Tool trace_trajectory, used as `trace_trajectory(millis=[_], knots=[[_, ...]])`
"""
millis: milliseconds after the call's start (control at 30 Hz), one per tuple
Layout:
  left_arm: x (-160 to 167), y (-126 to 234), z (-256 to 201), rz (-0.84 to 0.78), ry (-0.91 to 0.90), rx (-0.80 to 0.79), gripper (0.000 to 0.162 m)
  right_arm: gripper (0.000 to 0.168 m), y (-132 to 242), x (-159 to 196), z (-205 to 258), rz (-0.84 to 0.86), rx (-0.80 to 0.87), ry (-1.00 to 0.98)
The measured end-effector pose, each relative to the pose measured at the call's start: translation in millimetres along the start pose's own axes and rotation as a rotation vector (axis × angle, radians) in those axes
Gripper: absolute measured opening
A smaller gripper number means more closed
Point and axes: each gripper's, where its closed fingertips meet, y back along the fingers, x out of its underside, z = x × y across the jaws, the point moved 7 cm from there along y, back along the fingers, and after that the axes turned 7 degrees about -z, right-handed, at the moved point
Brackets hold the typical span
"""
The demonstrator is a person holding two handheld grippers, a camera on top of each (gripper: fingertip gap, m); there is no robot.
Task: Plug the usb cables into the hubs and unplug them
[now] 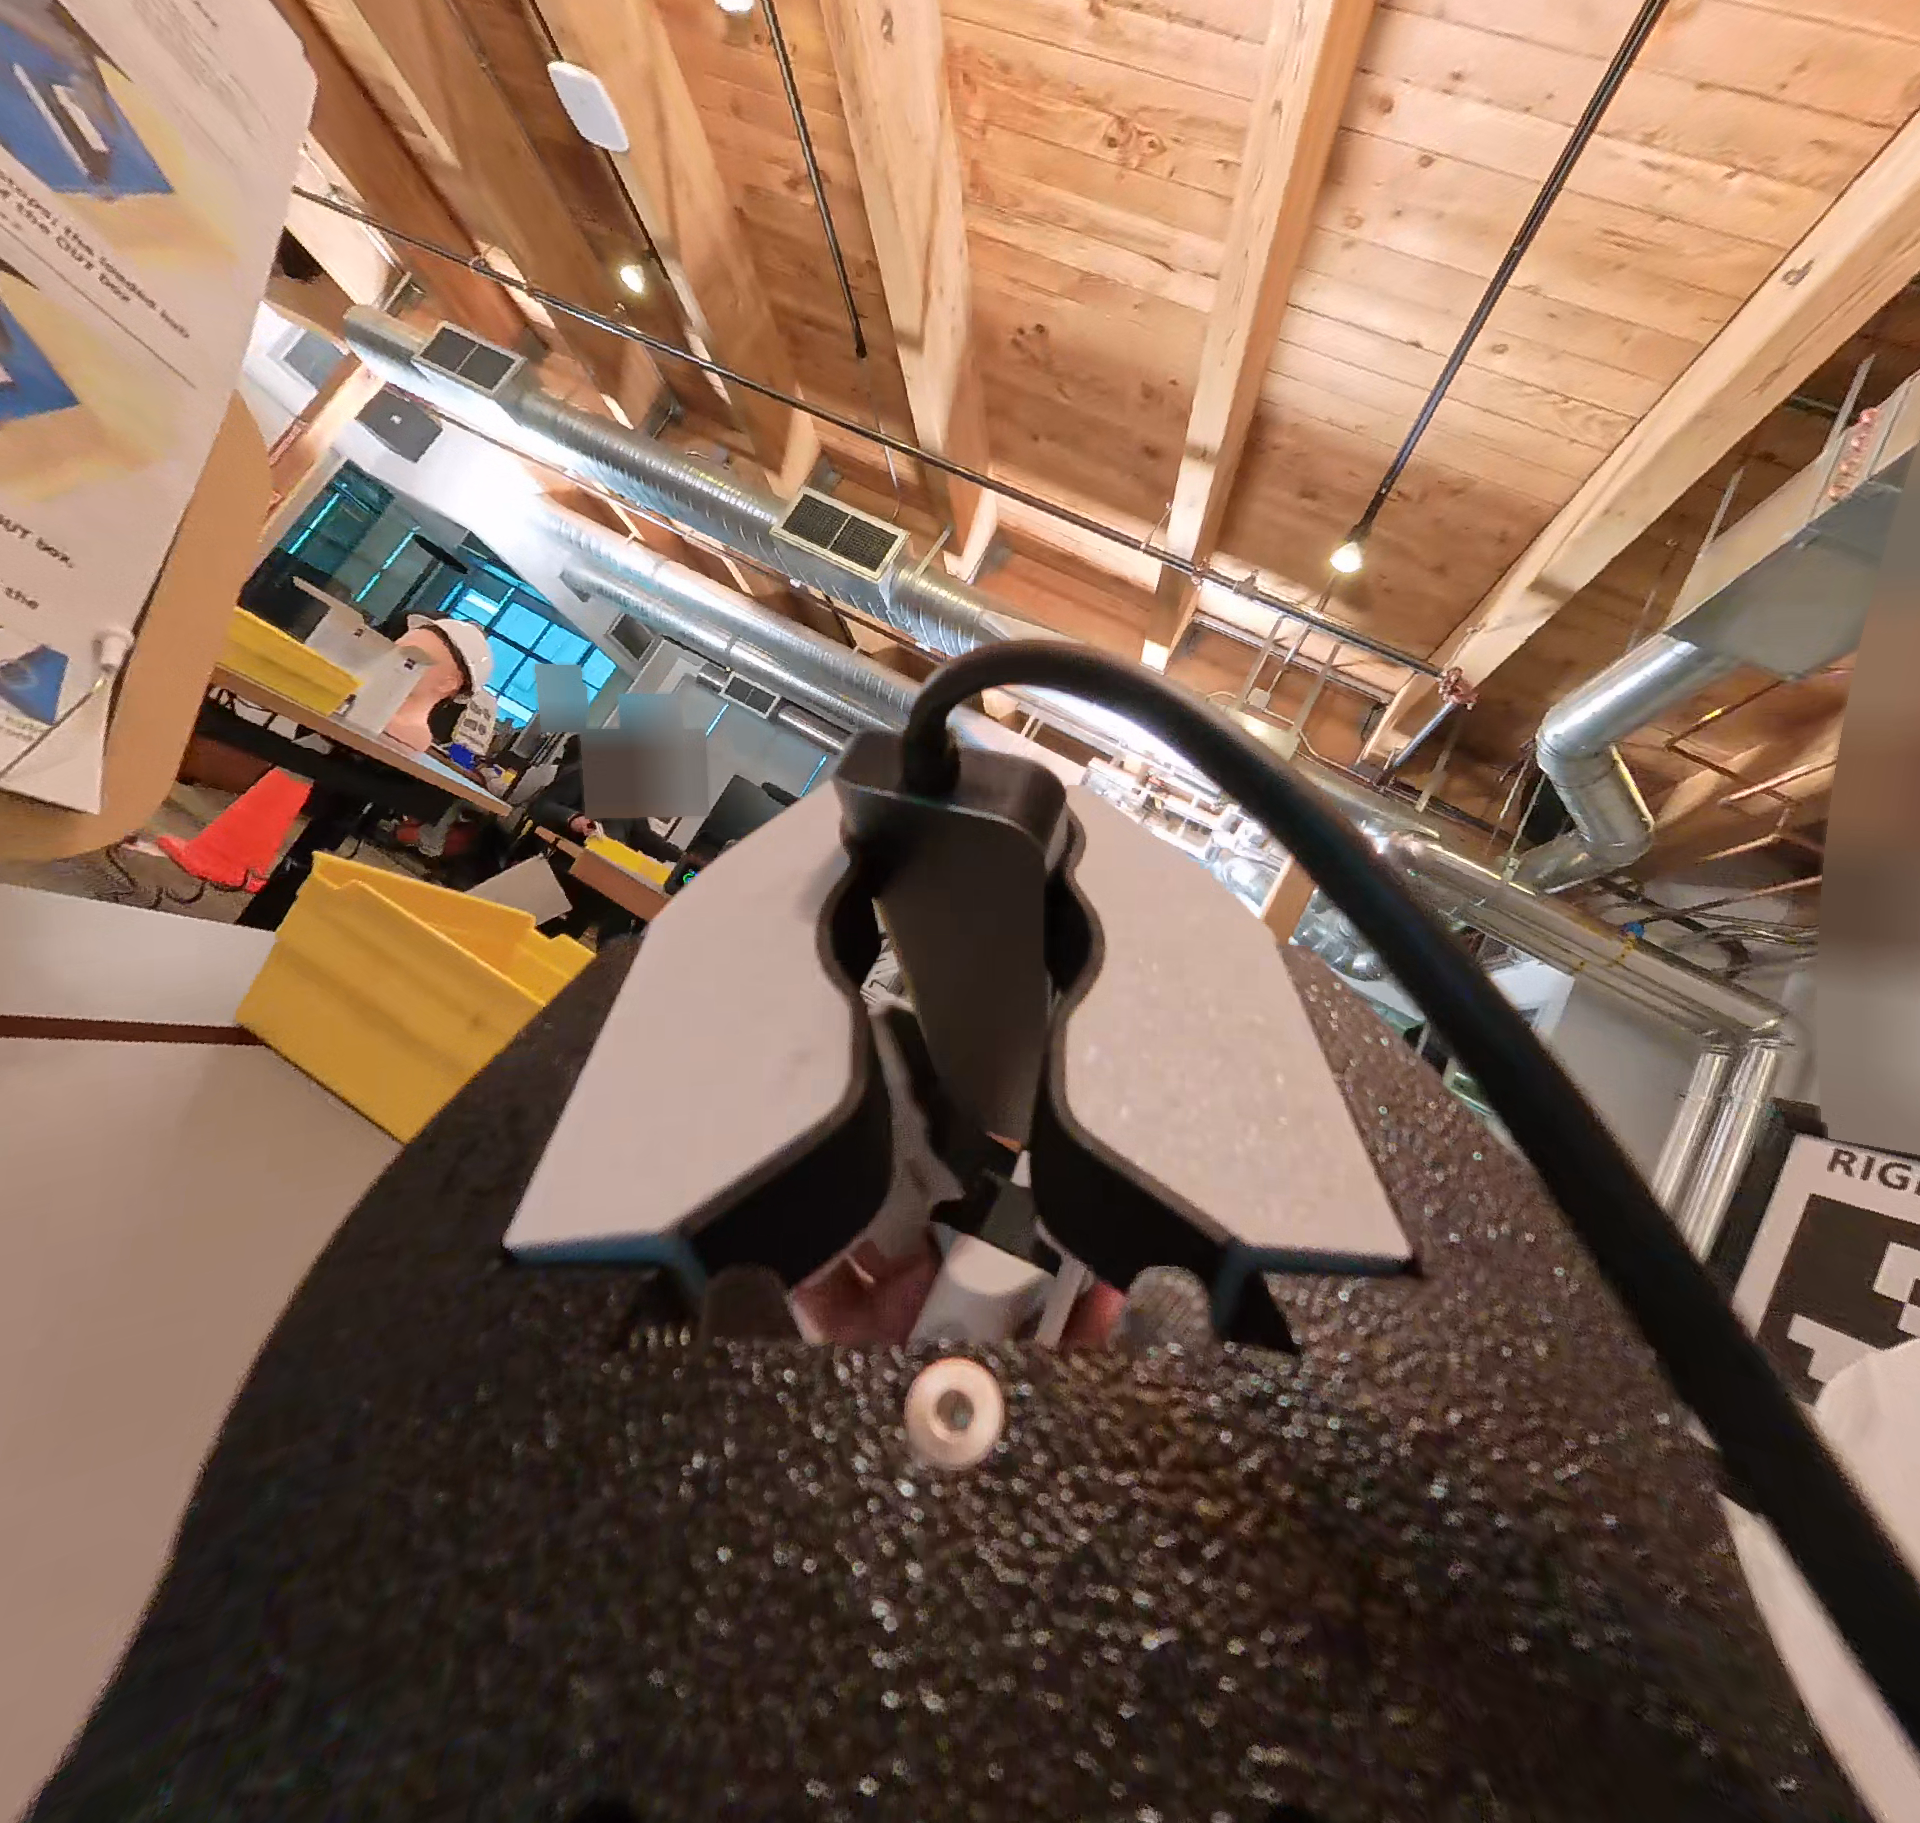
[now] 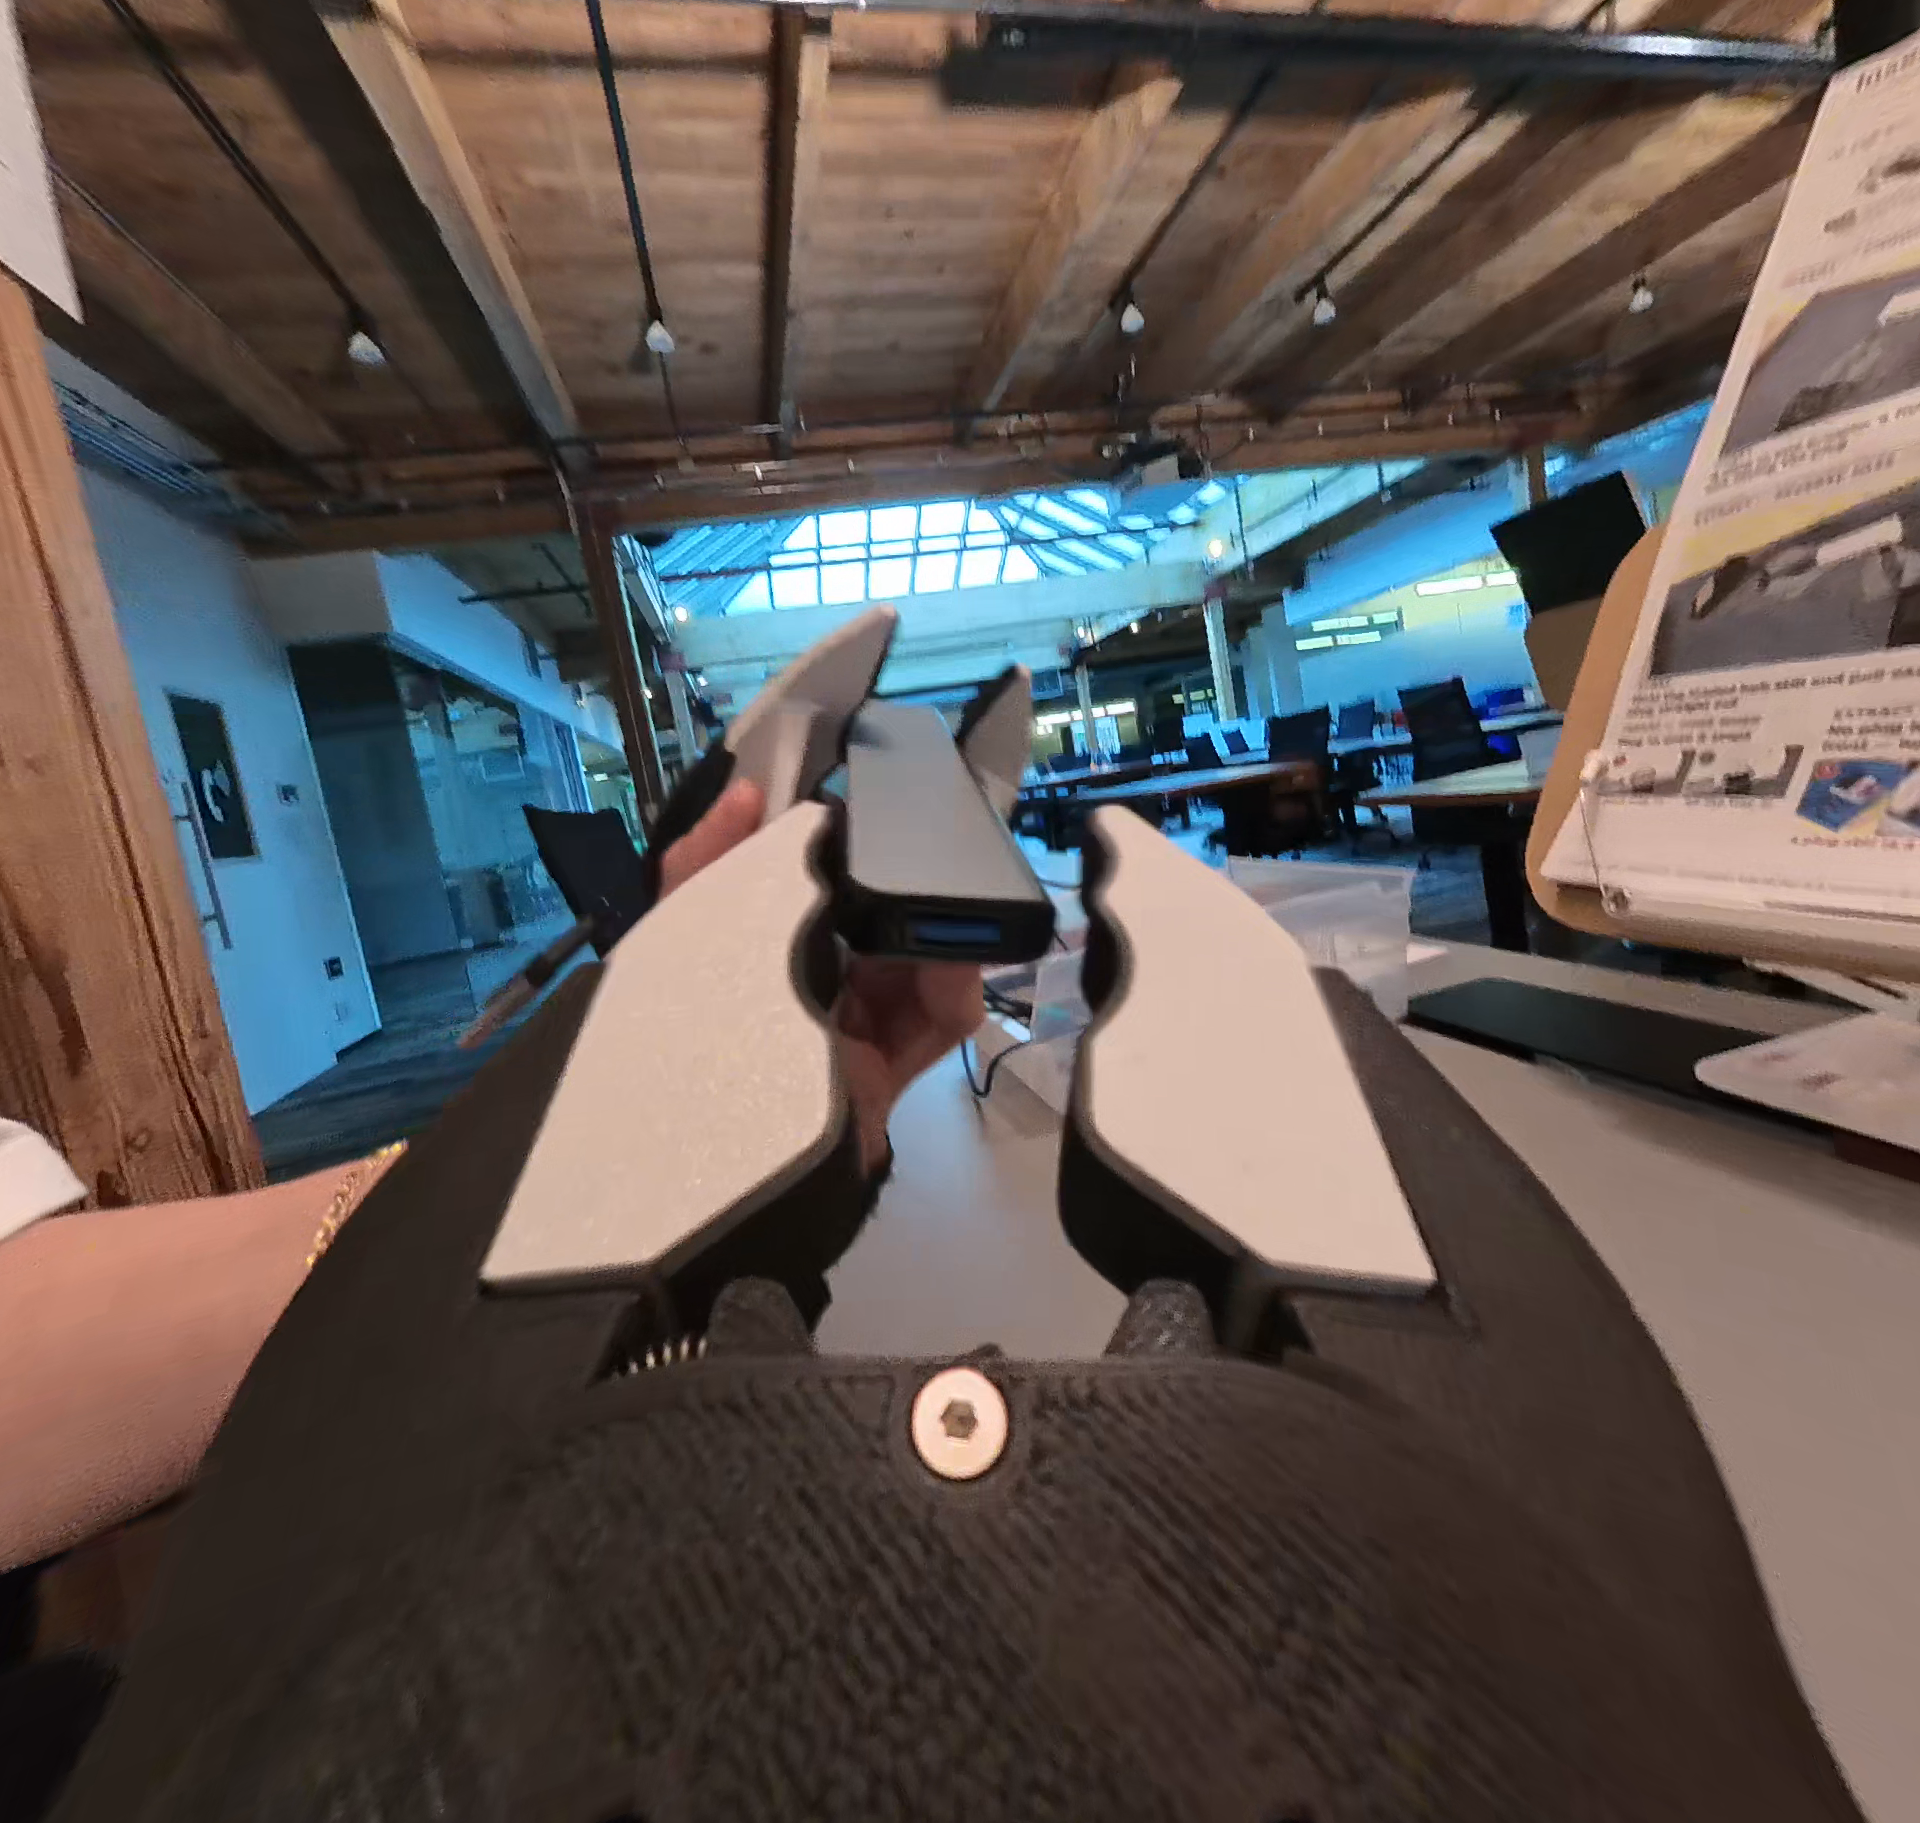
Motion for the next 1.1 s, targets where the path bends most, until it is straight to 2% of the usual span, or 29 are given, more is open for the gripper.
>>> trace_trajectory(millis=[67,333,433,500,633,767,933,1033,1100], knots=[[3.6,-0.2,2.0,-0.013,0.026,0.004,0.028,0.037,1.1,-5.0,1.3,-0.042,-0.004,-0.006],[5.2,-1.7,4.1,0.013,0.027,-0.001,0.028,0.037,2.4,-5.9,-1.1,-0.003,-0.007,-0.018],[5.2,0.4,4.8,0.063,0.03,-0.012,0.028,0.037,2.8,-8.0,-1.7,0.021,-0.014,-0.001],[6.8,2.7,5.6,0.121,0.015,-0.035,0.035,0.037,4.6,-10.9,-3.2,0.031,-0.009,0.01],[15.5,14.4,11.3,0.364,-0.099,-0.104,0.066,0.037,9.1,-20.9,-6.7,0.029,-0.012,-0.013],[35.6,45.1,20.5,0.768,-0.268,-0.137,0.078,0.036,12.1,-36.9,-8.2,-0.001,-0.01,-0.032],[27.5,93.7,37.0,1.084,-0.507,-0.265,0.074,0.036,23.3,-57.5,-15.5,0.0,0.03,-0.002],[-4.4,119.1,55.4,1.229,-0.755,-0.505,0.063,0.036,26.4,-64.6,-16.0,0.038,0.031,0.022],[-34.6,120.2,60.4,1.193,-0.892,-0.718,0.054,0.036,26.4,-64.7,-15.8,0.078,0.039,0.052]])
